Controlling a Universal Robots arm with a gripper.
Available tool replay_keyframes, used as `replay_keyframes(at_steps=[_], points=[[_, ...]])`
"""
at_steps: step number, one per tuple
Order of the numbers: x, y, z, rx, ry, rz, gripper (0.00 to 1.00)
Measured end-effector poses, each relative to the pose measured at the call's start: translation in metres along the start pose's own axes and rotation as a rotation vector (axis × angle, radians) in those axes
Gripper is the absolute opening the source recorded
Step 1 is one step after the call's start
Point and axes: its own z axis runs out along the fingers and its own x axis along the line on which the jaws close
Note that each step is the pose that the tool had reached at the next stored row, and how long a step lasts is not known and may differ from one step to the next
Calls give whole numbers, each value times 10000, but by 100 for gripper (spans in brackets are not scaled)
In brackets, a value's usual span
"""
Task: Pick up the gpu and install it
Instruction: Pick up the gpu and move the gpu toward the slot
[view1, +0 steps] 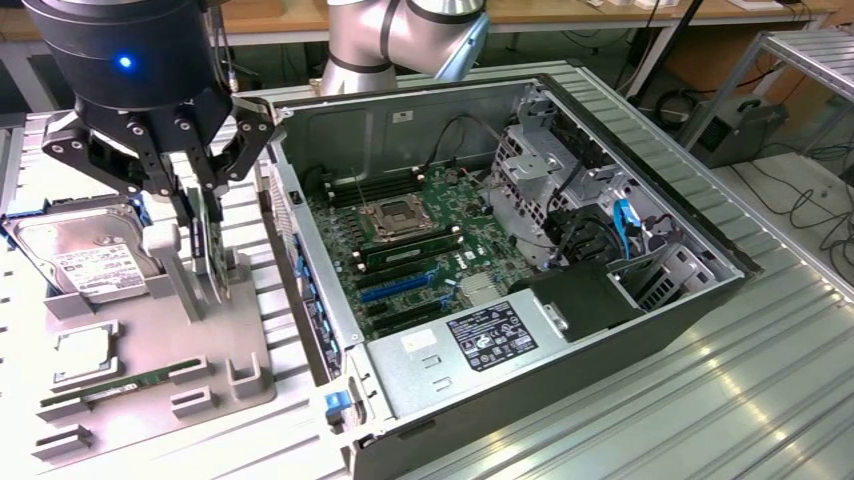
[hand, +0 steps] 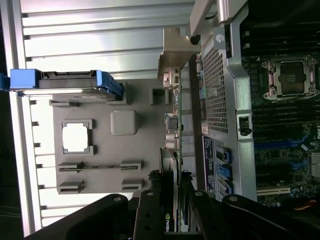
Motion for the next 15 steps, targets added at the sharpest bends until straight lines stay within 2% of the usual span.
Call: replay_keyframes(at_steps=[15], points=[[0,-2,-13,-2,-1,1,26]])
